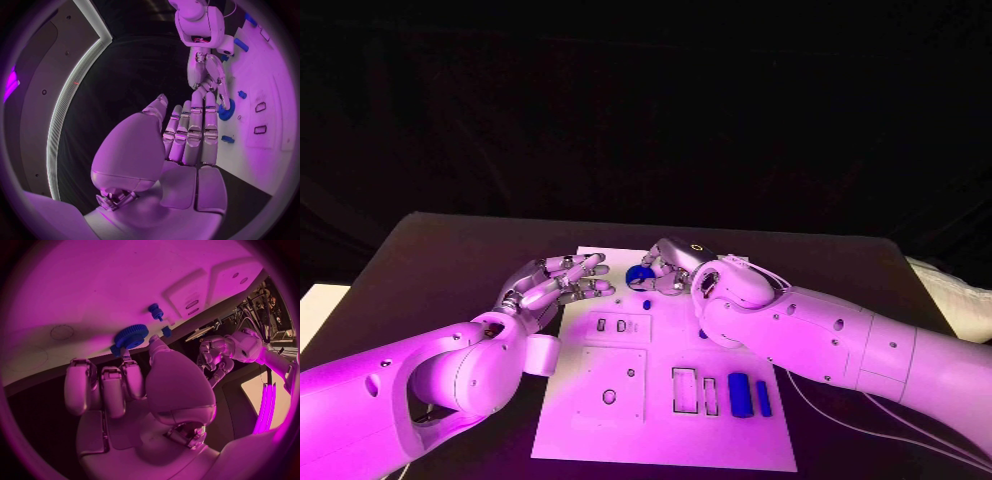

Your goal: Assemble the parts on the task board

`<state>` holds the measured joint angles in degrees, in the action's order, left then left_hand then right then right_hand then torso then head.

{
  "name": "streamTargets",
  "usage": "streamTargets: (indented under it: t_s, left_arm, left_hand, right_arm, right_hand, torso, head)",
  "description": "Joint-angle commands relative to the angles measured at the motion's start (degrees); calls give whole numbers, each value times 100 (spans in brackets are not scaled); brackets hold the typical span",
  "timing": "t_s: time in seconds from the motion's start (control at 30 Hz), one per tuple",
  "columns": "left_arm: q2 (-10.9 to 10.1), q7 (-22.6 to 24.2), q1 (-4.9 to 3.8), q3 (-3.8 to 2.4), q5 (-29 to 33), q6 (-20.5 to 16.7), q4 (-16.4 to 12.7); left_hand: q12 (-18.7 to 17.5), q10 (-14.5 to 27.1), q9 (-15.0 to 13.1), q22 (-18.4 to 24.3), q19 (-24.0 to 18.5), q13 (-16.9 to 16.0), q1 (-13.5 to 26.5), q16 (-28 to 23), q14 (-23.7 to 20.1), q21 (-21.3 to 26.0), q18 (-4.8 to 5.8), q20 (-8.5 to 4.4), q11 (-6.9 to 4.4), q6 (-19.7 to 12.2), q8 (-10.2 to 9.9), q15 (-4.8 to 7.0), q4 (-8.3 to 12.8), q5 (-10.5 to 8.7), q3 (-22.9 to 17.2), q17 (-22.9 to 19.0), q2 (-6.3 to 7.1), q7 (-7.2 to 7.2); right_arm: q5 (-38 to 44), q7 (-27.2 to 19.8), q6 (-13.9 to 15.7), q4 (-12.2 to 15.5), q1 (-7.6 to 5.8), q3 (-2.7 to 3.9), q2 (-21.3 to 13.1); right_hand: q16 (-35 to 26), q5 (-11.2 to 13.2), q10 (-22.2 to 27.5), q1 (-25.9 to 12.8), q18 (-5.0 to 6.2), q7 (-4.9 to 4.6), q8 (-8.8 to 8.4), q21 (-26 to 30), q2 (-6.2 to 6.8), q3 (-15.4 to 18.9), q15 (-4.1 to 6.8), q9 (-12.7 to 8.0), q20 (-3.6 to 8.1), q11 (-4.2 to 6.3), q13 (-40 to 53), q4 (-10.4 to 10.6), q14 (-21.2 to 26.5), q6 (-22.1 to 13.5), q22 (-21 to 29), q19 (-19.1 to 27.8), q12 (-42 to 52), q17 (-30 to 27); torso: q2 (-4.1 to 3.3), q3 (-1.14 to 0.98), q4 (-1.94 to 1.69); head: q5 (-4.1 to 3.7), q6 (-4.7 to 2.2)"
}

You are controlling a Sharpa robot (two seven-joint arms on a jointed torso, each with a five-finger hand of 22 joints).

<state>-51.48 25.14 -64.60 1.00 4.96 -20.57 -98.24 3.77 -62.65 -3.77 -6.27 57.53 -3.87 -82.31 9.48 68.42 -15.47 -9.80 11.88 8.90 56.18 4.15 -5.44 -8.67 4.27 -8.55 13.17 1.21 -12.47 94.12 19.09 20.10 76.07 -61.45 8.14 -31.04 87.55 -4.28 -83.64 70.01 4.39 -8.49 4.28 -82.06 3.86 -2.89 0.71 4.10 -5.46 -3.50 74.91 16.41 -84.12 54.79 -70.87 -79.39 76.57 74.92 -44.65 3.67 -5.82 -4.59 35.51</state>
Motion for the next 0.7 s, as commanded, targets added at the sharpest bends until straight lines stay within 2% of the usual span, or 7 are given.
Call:
streamTargets:
  t_s: [0.03, 0.23, 0.37, 0.43, 0.57, 0.67, 0.7]
  left_arm:
    - [7, 80, -7, -6, 31, 71, -15]
    - [1, 79, -7, -6, 35, 68, -7]
    - [-10, 72, -8, -6, 41, 78, 5]
    - [-27, 65, -8, -5, 43, 103, 6]
    - [-57, 60, -7, -5, 45, 149, 6]
    - [-69, 67, -7, -4, 47, 178, 15]
    - [-78, 78, -7, -4, 47, 192, 15]
  left_hand:
    - [-19, -2, 7, 9, 27, 5, -16, -19, -10, 17, -63, -1, 24, -12, -39, -24, 2, -25, -47, 5, 9, -34]
    - [-19, 3, 7, 10, 27, 6, -18, -22, -9, 17, -63, 0, 26, -18, -41, -25, 6, -24, -53, 9, 7, -37]
    - [-19, 3, 7, 10, 27, 6, -18, -22, -9, 17, -63, 0, 26, -18, -41, -25, 6, -24, -53, 9, 7, -37]
    - [-20, 6, 7, 10, 27, 6, -18, -24, -9, 17, -63, 0, 27, -21, -42, -26, 8, -24, -56, 11, 8, -38]
    - [-20, 9, 8, 11, 27, 6, -19, -25, -9, 17, -63, 0, 28, -25, -44, -27, 11, -24, -59, 13, 8, -40]
    - [-20, 10, 8, 11, 27, 6, -18, -27, -10, 18, -62, 1, 29, -27, -44, -27, 12, -25, -60, 14, 9, -39]
    - [-19, 10, 7, 11, 26, 6, -20, -29, -11, 18, -62, 1, 28, -27, -43, -28, 14, -24, -65, 16, 7, -36]
  right_arm:
    - [-54, 42, 109, 7, 3, -3, -10]
    - [-107, -206, 776, 93, 24, -4, -97]
    - [-474, -730, 1075, 326, 36, 6, -354]
    - [-819, -1065, 1081, 532, 35, 33, -595]
    - [-1520, -1563, 872, 864, 24, 119, -1103]
    - [-2091, -1945, 595, 990, 13, 178, -1507]
    - [-2312, -2138, 486, 1013, 10, 197, -1692]
  right_hand:
    - [31, -76, -37, 81, -44, -12, -35, -20, -66, 67, -18, -9, -18, -15, 533, -22, -488, 62, -12, -14, 29, 1031]
    - [25, -321, -26, 256, -46, -28, -68, -23, -77, 196, -25, -27, -21, -26, 526, -53, -485, 16, -19, -17, 9, 1018]
    - [11, -405, -2, 313, -42, -38, -76, -14, -97, 244, -30, -32, -26, -33, 493, -51, -478, -20, 2, -5, -38, 988]
    - [6, -411, 11, 376, -39, -48, -80, -7, -132, 252, -37, -36, -31, -42, 481, -64, -476, -61, 16, 5, -60, 979]
    - [-5, -468, 56, 615, -30, -56, -64, 19, -166, 277, -48, -28, -43, -48, 435, -167, -470, -79, 62, 39, -132, 961]
    - [-5, -430, 104, 980, -22, -34, -31, 38, -235, 185, -31, -11, -33, -27, 385, -388, -470, 34, 92, 60, -211, 968]
    - [8, -359, 134, 1200, -22, -23, -7, 39, -276, 107, -16, -1, -24, -13, 354, -535, -476, 115, 92, 60, -259, 997]
  torso:
    - [3, -1, 1]
    - [1, -5, 8]
    - [7, -11, 8]
    - [9, -9, 10]
    - [11, -12, 52]
    - [23, -22, 97]
    - [30, -36, 131]
  head:
    - [-5, -1]
    - [0, -18]
    - [-1, -32]
    - [-30, -33]
    - [-34, -47]
    - [-37, -50]
    - [-25, -47]
